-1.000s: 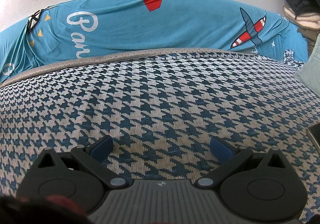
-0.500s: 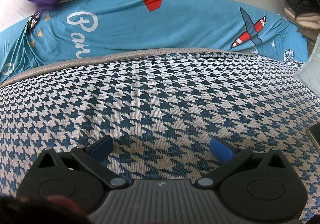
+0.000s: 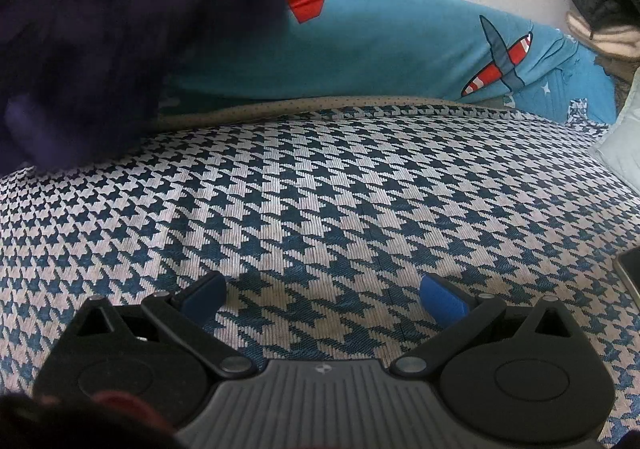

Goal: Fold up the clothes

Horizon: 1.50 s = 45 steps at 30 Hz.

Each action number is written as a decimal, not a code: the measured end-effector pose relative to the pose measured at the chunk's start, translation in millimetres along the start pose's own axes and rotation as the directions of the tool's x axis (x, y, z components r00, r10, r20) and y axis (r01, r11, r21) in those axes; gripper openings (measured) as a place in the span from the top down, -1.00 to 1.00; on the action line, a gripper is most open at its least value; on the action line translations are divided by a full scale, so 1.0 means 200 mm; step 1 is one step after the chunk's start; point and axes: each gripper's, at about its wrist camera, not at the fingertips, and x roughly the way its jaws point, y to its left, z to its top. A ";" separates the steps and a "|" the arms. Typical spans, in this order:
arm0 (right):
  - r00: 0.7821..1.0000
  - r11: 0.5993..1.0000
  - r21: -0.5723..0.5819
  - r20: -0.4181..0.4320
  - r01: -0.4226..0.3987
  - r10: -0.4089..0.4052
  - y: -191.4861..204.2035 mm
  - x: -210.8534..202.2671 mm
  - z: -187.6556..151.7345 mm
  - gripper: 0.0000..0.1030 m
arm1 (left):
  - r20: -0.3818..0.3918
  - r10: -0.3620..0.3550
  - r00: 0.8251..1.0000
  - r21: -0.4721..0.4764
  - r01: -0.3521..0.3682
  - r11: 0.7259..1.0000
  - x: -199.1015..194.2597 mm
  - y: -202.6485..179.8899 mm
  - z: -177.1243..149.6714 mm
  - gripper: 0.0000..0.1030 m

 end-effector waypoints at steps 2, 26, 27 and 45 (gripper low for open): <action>1.000 1.000 0.000 0.000 0.000 0.000 0.00 0.00 0.00 -1.00 | -0.003 -0.007 1.000 -0.016 0.007 1.000 -0.01 0.04 0.01 -1.00; 1.000 1.000 0.000 -0.001 0.000 0.000 0.00 -0.01 0.00 -1.00 | 0.000 0.095 0.995 -0.419 -0.087 0.904 -0.02 0.44 0.17 -1.00; 1.000 1.000 0.000 -0.001 0.000 0.000 0.00 -0.01 0.00 -1.00 | 0.000 0.095 0.995 -0.421 -0.087 0.903 -0.02 0.44 0.17 -1.00; 1.000 1.000 -0.001 -0.001 0.000 0.000 0.00 -0.01 0.00 -1.00 | 0.025 -0.051 0.998 -0.143 0.054 0.988 -0.04 0.46 0.13 -1.00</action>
